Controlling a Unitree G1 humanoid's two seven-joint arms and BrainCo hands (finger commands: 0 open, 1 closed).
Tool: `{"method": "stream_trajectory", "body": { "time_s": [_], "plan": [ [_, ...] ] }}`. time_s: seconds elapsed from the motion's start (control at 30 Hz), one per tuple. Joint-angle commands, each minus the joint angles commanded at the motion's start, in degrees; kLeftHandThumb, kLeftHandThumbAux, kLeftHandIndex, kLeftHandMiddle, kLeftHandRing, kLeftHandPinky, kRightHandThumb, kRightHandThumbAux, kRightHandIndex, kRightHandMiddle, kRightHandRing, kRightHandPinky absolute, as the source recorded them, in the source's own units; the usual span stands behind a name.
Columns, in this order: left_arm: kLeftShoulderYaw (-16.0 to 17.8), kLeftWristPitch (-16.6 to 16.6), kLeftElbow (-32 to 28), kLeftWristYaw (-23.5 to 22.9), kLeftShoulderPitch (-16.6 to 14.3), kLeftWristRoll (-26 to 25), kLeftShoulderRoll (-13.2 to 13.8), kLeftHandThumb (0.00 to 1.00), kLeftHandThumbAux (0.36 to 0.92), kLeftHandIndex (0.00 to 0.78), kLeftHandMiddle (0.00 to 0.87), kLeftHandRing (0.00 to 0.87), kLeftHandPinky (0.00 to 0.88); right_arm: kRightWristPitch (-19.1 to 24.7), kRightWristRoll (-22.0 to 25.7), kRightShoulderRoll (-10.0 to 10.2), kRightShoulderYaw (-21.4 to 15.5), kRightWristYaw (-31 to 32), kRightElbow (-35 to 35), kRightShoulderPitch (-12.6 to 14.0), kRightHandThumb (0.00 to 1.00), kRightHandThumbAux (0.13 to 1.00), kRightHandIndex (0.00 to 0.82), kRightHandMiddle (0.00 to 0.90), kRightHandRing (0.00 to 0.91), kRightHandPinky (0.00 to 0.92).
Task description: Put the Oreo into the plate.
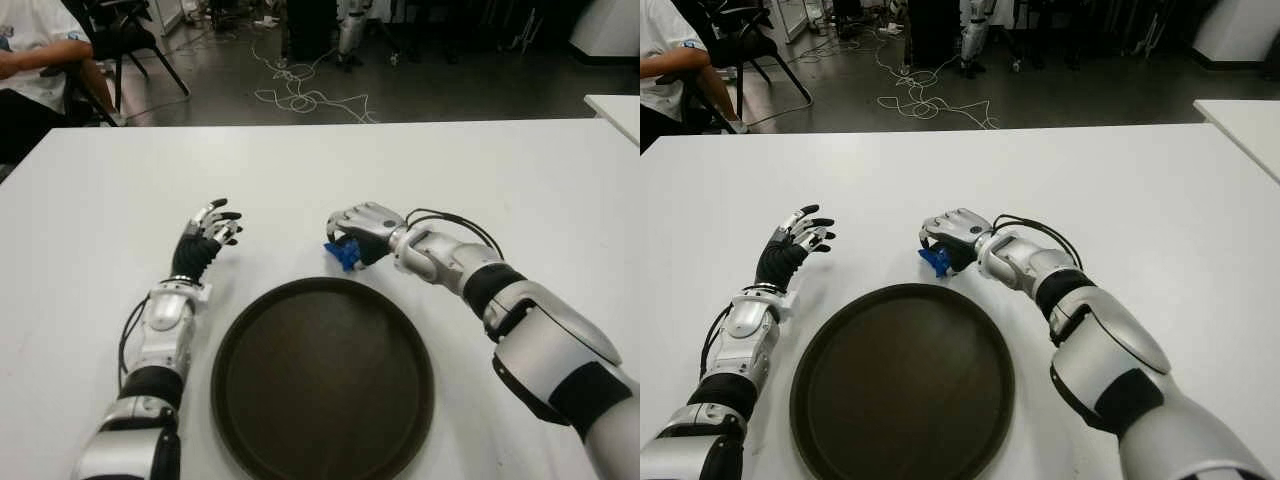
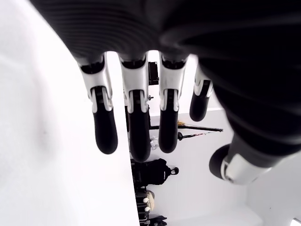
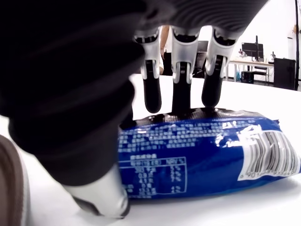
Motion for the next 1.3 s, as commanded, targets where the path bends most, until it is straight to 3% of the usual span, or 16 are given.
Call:
{"method": "stream_trajectory", "body": {
  "time_s": [0.1,0.2,0.33,0.87,1.3],
  "plan": [
    [-0.01,0.05,-0.49,-0.22,0.26,-0.1,-0.03,0.243,0.613,0.172,0.314,0.34,0.386,0.07,-0.12,0.03,0.16,-0.74,0.01,0.04,0.156,0.894,0.447,0.536,0.534,0.497],
    [-0.01,0.36,-0.91,-0.55,0.46,-0.25,0.05,0.247,0.611,0.167,0.311,0.339,0.38,0.21,-0.46,0.08,0.55,-2.02,-0.03,0.13,0.51,0.788,0.429,0.532,0.531,0.495],
    [0.02,0.57,-1.29,-0.56,0.68,-0.3,0.07,0.246,0.606,0.161,0.302,0.331,0.376,0.59,-1.05,0.1,1.19,-4.08,-0.01,0.18,0.65,0.745,0.424,0.549,0.546,0.513],
    [-0.19,1.64,-1.89,-0.53,0.81,0.12,0.46,0.239,0.586,0.152,0.291,0.333,0.378,4.49,-2.55,0.62,1.66,-11.42,0.29,-0.17,0.685,0.734,0.423,0.583,0.578,0.535],
    [-0.1,1.27,-1.88,-0.84,0.93,0.0,0.55,0.248,0.602,0.15,0.291,0.332,0.377,4.55,-1.9,0.41,0.72,-12.2,0.27,-0.24,0.685,0.735,0.424,0.608,0.606,0.575]
  ]
}}
